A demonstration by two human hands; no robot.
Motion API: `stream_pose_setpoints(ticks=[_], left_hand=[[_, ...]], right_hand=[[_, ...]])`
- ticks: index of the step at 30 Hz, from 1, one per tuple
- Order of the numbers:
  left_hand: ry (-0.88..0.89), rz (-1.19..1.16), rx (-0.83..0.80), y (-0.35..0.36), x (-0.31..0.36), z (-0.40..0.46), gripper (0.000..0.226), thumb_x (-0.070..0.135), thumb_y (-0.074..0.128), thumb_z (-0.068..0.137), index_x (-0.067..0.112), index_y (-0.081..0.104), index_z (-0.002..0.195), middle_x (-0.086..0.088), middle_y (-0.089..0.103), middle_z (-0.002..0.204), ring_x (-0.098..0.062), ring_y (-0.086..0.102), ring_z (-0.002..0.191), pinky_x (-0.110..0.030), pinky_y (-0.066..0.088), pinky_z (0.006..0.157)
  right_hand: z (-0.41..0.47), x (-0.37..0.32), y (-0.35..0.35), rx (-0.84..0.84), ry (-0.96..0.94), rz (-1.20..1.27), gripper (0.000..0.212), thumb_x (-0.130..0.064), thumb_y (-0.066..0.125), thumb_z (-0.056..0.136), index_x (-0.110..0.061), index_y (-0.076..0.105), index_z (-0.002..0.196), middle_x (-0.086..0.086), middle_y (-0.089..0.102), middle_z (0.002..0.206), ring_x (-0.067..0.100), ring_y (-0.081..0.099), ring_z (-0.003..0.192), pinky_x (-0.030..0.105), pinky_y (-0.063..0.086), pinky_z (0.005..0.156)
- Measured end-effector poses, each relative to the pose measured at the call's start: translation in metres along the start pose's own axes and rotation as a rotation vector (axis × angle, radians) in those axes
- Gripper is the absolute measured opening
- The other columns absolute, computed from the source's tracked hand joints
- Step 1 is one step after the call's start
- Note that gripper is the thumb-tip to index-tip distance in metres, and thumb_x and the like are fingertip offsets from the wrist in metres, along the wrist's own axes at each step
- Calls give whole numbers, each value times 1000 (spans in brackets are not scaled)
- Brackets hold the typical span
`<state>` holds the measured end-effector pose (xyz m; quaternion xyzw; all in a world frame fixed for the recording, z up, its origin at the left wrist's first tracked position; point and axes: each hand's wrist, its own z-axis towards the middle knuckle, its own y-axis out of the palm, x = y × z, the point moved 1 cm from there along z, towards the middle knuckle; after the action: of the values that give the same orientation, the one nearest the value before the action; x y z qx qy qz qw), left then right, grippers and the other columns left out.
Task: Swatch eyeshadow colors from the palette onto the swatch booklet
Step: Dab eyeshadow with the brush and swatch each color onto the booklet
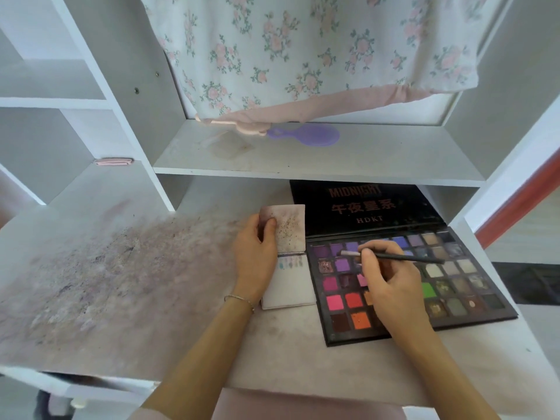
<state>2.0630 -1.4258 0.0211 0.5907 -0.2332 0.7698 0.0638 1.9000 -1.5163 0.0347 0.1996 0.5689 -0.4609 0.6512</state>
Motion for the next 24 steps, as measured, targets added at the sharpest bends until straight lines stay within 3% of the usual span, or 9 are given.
stream_pose_setpoints(ticks=[5, 9, 13, 18, 20, 24], left_hand=[[-7, -57, -38, -1, 2, -5, 21, 22, 49, 93, 17, 49, 73, 4, 53, 67, 3, 49, 57, -12, 37, 50], [-31, -80, -89, -5, 1, -5, 25, 29, 45, 94, 10, 54, 80, -15, 59, 78, -12, 53, 68, -37, 47, 60], [-20, -86, -60, -4, 0, -5, 30, 28, 39, 97, 20, 49, 69, 6, 49, 64, 4, 45, 53, -12, 38, 49], [-20, -89, -55, -4, -4, -4, 30, 29, 38, 97, 22, 51, 71, 10, 51, 66, 4, 47, 56, -12, 38, 51], [-13, -80, -53, -4, -4, -4, 29, 29, 37, 97, 21, 52, 73, 9, 52, 69, 4, 47, 58, -13, 39, 53], [-11, -78, -53, -3, -5, -3, 28, 27, 38, 97, 22, 52, 74, 9, 51, 70, 6, 46, 59, -12, 39, 55]], right_hand=[[-6, 5, 0, -113, -8, -106, 25, -12, 45, 93, -29, 53, 76, -7, 66, 69, 9, 59, 63, 15, 46, 54], [-8, 5, 0, -153, -86, -171, 20, -29, 38, 89, -25, 52, 75, 16, 60, 58, 24, 55, 58, 32, 43, 51], [-9, 4, 0, -123, -132, -161, 27, -37, 35, 87, -25, 51, 70, 7, 57, 55, 18, 53, 57, 23, 40, 47], [-8, 5, 2, -165, -155, -185, 19, -29, 40, 88, -38, 45, 73, -19, 61, 62, 3, 56, 61, 7, 39, 50], [-7, 4, 2, -183, -172, -207, 18, -30, 41, 88, -40, 44, 74, -10, 56, 53, 6, 55, 63, 8, 39, 51], [-7, 5, 3, -233, -173, -223, 19, -33, 41, 87, -38, 45, 70, -9, 53, 54, 9, 54, 60, 9, 38, 50]])
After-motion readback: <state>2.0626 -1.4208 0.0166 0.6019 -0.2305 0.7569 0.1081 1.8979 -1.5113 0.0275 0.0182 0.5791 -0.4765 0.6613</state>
